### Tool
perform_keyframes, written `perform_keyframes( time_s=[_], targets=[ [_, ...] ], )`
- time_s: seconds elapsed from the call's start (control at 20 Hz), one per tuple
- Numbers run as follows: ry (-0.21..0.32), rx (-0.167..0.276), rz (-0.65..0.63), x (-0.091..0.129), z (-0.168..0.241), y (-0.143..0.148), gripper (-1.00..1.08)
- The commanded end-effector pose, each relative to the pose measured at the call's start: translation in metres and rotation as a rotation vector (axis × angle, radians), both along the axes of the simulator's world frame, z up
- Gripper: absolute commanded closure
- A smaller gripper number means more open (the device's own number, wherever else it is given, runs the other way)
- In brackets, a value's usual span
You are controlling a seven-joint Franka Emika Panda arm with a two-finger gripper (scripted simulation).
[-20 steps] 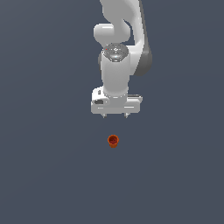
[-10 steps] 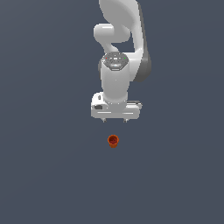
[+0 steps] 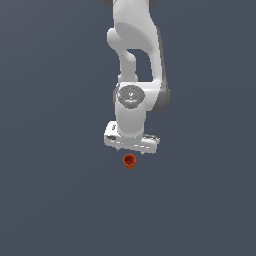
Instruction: Pick up the object and move it to a goal position.
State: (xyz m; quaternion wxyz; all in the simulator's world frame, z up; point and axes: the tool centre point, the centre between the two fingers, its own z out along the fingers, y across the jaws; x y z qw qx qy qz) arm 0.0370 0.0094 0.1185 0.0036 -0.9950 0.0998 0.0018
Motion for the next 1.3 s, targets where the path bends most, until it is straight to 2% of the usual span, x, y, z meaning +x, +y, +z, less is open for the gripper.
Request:
perform_keyframes(
  time_s=[0.0,0.7,1.25],
  targets=[
    [-0.002,-0.003,-0.033,0.006,-0.012,-0.001,-0.92],
    [-0.001,-0.007,-0.077,0.014,-0.036,-0.002,-0.92],
    [-0.003,-0.008,-0.081,0.014,-0.080,-0.003,-0.92]
  ],
)
